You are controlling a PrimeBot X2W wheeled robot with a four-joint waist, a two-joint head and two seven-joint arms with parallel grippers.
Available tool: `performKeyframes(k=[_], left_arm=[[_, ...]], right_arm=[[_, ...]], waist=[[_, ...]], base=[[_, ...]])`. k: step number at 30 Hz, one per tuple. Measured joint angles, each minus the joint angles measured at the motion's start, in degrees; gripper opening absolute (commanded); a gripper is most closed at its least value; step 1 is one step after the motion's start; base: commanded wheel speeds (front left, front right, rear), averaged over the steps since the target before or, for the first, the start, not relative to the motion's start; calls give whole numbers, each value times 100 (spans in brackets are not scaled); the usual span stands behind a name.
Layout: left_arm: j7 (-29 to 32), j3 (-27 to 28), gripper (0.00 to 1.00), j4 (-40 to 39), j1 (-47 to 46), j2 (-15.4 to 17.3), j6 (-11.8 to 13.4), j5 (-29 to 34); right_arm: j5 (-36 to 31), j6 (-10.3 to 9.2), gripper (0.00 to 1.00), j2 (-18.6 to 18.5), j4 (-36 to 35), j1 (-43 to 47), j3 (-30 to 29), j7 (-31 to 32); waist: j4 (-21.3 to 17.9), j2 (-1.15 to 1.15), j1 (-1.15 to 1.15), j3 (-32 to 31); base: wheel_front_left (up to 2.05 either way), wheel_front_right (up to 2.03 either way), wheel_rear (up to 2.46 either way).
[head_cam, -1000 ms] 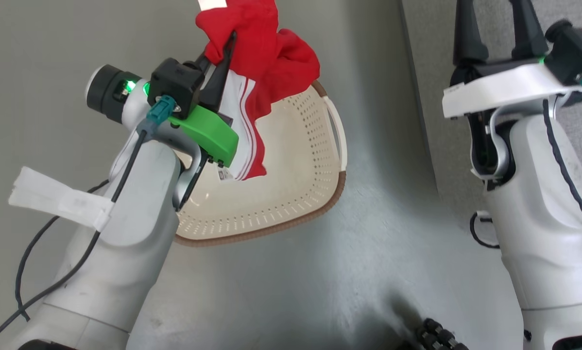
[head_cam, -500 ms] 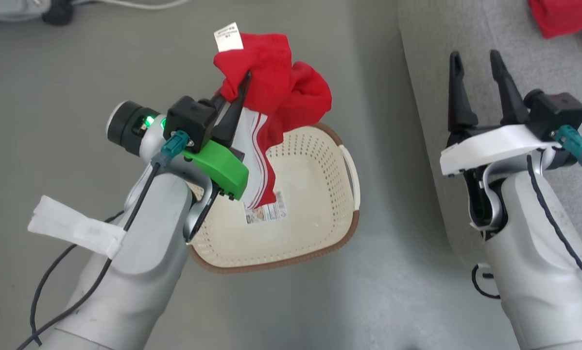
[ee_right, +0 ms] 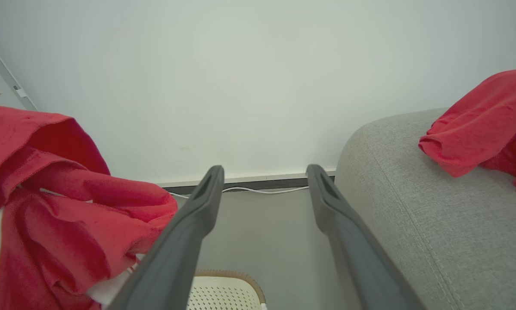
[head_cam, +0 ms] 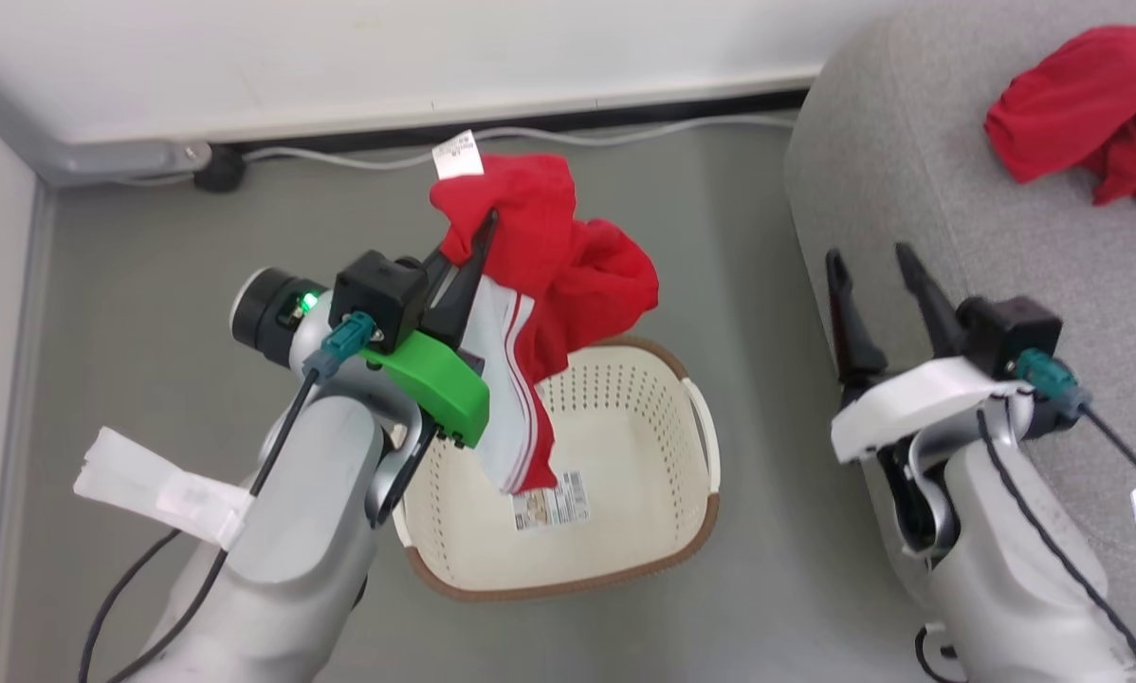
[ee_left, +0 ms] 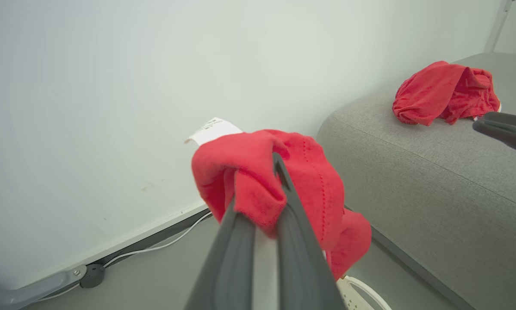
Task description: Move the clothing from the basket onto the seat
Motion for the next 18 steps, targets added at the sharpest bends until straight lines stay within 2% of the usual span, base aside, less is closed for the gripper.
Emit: performKeyframes(k=[8,18], left_arm=[[0,-75,0,-16,304,-2,-1,-101],[136,-253,0,-359,371,-4,-2,-288]], right_arm=[[-78,312,100,3,359,303,572,0],[-230,476,100,0,495,312,1438,16]], waist=[[91,0,0,-657],[208,0,0,-1197]], base=[[0,0,0],[0,0,0]])
